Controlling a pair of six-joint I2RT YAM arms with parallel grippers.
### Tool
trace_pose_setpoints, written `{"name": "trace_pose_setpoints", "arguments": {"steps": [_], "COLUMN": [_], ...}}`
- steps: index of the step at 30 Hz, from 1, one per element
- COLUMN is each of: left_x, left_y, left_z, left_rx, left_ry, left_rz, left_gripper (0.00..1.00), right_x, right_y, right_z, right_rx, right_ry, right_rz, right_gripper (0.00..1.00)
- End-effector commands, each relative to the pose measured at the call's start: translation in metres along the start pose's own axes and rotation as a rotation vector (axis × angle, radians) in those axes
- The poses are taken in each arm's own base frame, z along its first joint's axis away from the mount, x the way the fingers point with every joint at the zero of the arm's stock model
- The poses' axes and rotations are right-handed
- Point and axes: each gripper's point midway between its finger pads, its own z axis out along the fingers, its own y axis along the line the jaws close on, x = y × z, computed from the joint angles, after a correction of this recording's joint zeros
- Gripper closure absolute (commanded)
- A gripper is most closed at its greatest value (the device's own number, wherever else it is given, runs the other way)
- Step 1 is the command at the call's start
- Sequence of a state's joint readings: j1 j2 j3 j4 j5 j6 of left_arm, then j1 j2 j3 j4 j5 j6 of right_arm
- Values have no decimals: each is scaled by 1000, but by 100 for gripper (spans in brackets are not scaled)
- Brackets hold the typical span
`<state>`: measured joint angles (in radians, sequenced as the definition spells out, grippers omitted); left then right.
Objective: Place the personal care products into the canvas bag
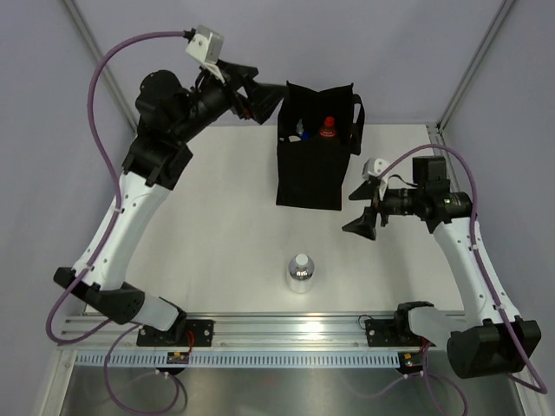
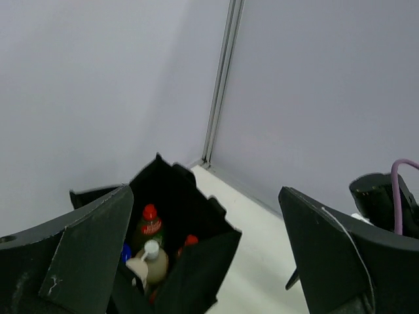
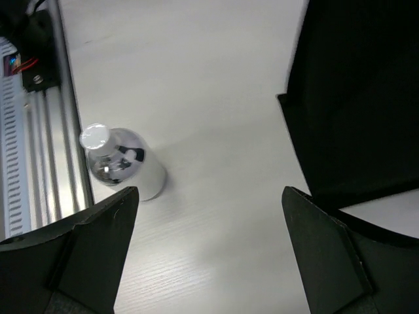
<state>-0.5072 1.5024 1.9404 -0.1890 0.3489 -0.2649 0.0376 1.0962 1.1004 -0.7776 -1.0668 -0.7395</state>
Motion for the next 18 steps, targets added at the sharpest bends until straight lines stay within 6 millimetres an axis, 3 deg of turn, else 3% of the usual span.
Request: {"name": "trace_pose_setpoints", "arguments": {"steps": [1, 2, 3, 4, 6, 7, 8, 10, 12, 13, 14, 18], "left_x": [27, 36, 26, 70, 94, 119, 131, 162, 179, 177, 193, 205], "left_y": [-10, -12, -22, -12, -9, -10, -8, -4, -1, -4, -1, 1], "left_z": [-40, -50, -75, -84, -107, -130, -140, -168, -185, -196, -203, -228], "left_rx": [13, 13, 12, -13, -53, -73, -93, -150, -199, -204, -224, -286], "left_ry": [100, 116, 85, 157, 176, 204, 216, 247, 268, 244, 268, 236], "left_rz": [39, 38, 53, 19, -3, -32, -46, -94, -135, -140, -159, -217], "left_gripper": [1, 1, 1, 1, 1, 1, 1, 1, 1, 1, 1, 1], "right_x": [10, 15, 33, 40, 65, 71, 83, 91, 97, 99, 100, 102], "right_y": [41, 50, 67, 83, 87, 100, 102, 107, 104, 103, 104, 98], "right_z": [15, 19, 20, 27, 40, 50, 55, 74, 91, 97, 101, 123], "right_rx": [-190, -269, -361, -440, -507, -568, -587, -624, -619, -619, -617, -586], "right_ry": [78, 72, 112, 128, 213, 233, 276, 283, 300, 305, 310, 308], "right_rz": [-208, -377, -363, -407, -446, -476, -472, -486, -467, -461, -444, -406], "right_gripper": [1, 0, 0, 0, 0, 1, 0, 1, 1, 0, 0, 0]}}
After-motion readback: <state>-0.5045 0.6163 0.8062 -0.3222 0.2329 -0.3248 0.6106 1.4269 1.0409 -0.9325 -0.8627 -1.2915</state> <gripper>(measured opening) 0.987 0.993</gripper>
